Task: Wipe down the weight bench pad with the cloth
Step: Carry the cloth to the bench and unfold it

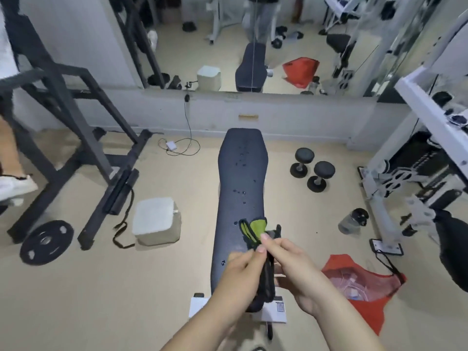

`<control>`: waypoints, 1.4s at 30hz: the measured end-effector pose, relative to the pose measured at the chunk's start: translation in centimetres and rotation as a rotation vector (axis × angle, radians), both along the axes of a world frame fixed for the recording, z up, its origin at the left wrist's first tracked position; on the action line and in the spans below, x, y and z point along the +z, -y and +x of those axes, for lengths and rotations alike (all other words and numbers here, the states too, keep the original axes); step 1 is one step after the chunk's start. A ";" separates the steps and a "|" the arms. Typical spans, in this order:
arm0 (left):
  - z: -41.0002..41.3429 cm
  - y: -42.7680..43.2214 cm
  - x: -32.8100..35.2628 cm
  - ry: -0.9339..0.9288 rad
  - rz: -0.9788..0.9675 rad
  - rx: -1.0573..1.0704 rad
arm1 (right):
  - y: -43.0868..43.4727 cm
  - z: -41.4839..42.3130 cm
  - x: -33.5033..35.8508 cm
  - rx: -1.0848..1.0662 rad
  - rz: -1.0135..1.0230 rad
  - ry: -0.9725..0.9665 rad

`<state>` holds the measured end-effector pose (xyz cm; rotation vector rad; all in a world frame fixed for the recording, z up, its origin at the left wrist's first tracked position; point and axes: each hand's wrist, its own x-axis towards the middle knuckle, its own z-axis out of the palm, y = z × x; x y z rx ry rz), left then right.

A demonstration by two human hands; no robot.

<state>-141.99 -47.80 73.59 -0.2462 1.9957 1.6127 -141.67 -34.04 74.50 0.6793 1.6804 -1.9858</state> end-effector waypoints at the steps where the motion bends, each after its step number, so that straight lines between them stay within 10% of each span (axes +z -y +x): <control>1: -1.7 0.1 0.1 -0.023 -0.017 -0.044 | 0.1 -1.4 -0.1 -0.033 -0.021 -0.003; 12: -21.6 1.2 -3.0 -0.314 -0.105 -0.525 | 2.0 -16.2 -3.6 -0.733 -0.198 0.028; 21: -36.4 2.9 -1.9 -0.010 0.025 -0.877 | 7.7 -24.2 -4.0 -1.133 -0.236 0.012; 42: -35.5 1.9 -5.3 -0.098 -0.039 -1.206 | 12.5 -20.0 -8.9 -1.451 -0.056 0.087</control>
